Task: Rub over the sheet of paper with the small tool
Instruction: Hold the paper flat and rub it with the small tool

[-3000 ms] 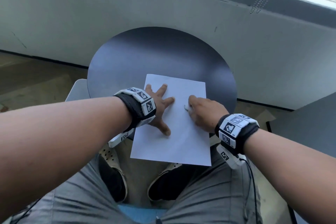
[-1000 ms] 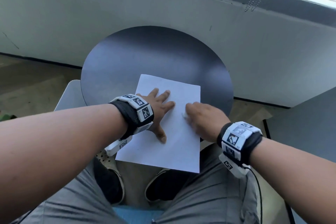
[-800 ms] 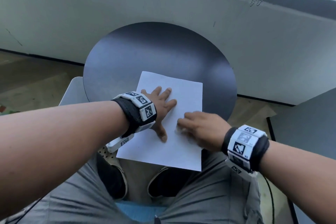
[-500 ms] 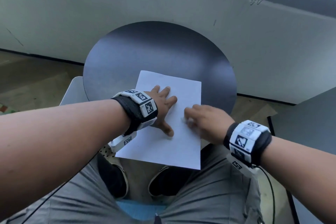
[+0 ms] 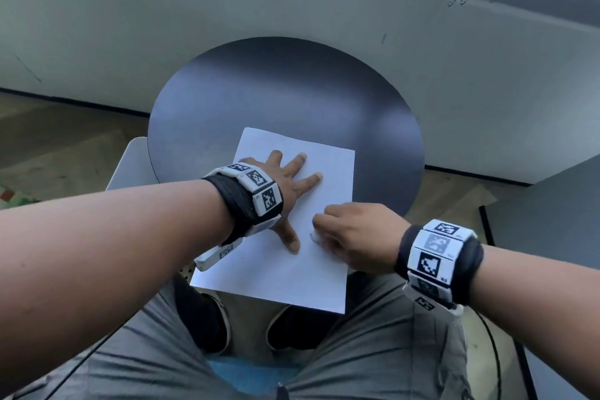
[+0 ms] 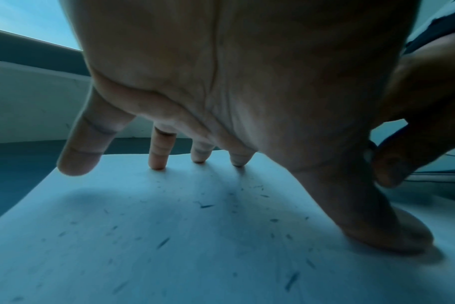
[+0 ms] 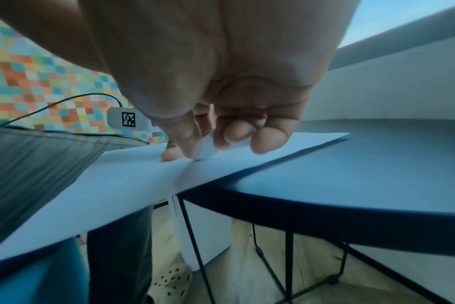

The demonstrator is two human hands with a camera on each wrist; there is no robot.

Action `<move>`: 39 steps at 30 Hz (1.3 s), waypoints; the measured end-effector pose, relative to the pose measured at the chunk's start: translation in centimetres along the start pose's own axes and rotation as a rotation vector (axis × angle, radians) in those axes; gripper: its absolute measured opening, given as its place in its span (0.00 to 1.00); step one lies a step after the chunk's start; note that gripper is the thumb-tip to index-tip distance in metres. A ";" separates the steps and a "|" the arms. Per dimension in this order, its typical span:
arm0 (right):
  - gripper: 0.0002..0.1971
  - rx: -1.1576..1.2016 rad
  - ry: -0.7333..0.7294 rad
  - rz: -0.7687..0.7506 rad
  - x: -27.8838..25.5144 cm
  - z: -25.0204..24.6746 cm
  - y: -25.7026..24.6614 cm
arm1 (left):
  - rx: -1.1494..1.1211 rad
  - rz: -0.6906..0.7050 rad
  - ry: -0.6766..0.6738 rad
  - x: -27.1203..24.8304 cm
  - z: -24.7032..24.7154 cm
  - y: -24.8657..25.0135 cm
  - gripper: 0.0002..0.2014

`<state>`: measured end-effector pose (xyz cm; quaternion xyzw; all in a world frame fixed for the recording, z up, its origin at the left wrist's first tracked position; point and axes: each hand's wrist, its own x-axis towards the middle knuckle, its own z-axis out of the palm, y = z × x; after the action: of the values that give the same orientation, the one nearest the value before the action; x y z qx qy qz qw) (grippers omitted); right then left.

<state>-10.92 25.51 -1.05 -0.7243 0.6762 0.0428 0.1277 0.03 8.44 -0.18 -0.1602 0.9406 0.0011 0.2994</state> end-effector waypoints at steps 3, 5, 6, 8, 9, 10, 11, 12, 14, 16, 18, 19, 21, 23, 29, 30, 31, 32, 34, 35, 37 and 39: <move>0.11 -0.039 0.023 0.156 2.1 -0.4 2.2 | 0.005 0.011 -0.006 0.2 0.0 0.3 0.71; 0.13 -0.002 0.020 0.407 3.3 -1.1 5.0 | -0.010 0.013 -0.012 0.2 0.0 0.6 0.71; 0.13 0.024 0.025 0.496 3.6 -1.2 5.8 | -0.023 0.011 -0.014 0.3 0.0 0.6 0.71; 0.11 0.006 0.040 0.477 3.5 -1.1 4.9 | -0.054 0.003 -0.024 0.2 0.0 0.4 0.70; 0.10 -0.002 0.040 0.369 3.2 -0.9 3.6 | -0.067 0.001 -0.029 0.1 0.0 0.4 0.70; 0.10 -0.001 0.005 0.246 2.7 -0.7 2.0 | -0.072 0.001 -0.030 0.0 0.1 0.3 0.70; 0.10 0.017 -0.037 0.156 2.2 -0.6 0.9 | -0.072 0.005 -0.027 -0.1 0.1 0.3 0.70; 0.11 0.028 -0.051 0.122 1.9 -0.6 0.6 | -0.070 0.008 -0.021 -0.1 0.1 0.3 0.70; 0.13 0.004 -0.032 0.243 2.4 -0.8 2.5 | -0.065 0.010 -0.015 -0.1 0.0 0.4 0.70; 0.14 0.003 -0.004 0.467 3.3 -1.5 5.7 | -0.062 0.009 -0.015 -0.1 0.0 0.4 0.70; 0.13 0.004 0.021 0.479 3.3 -1.4 6.3 | -0.057 0.007 -0.014 -0.1 0.0 0.4 0.70; 0.12 -0.001 0.026 0.400 3.2 -1.3 5.3 | -0.058 0.006 -0.012 0.0 0.1 0.3 0.70; 0.10 0.010 0.002 0.146 2.5 -0.8 2.1 | -0.063 0.003 0.003 0.1 0.5 0.2 0.70; 0.12 0.039 -0.047 0.043 2.1 -0.6 0.8 | -0.064 0.001 0.007 0.1 0.8 0.1 0.70; 0.15 0.099 0.037 0.503 3.5 -1.4 6.8 | -0.072 -0.018 -0.005 0.0 0.7 0.0 0.70; 0.15 0.082 0.048 0.444 3.2 -1.3 6.3 | -0.075 -0.019 -0.011 0.0 0.6 0.1 0.70; 0.15 0.080 0.057 0.338 2.7 -1.0 5.2 | -0.079 -0.020 -0.015 0.0 0.6 0.1 0.71; 0.15 0.081 0.044 0.224 2.2 -0.7 4.0 | -0.083 -0.019 -0.017 0.1 0.7 0.1 0.71; 0.18 0.053 0.007 0.109 1.4 -0.2 3.1 | -0.085 -0.014 -0.017 0.1 0.7 0.1 0.71; 0.19 0.042 0.023 0.135 1.6 -0.1 3.8 | -0.082 -0.012 -0.018 0.1 0.7 0.1 0.71; 0.15 0.037 0.054 0.308 2.3 -0.4 6.0 | -0.078 -0.013 -0.023 0.2 0.6 0.3 0.70; 0.13 0.030 0.064 0.390 2.6 -0.8 6.9 | -0.074 -0.014 -0.028 0.3 0.4 0.3 0.70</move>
<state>-17.64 22.39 -1.77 -0.5787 0.8079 0.0337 0.1061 -0.04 8.71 -0.71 -0.1777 0.9345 0.0361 0.3064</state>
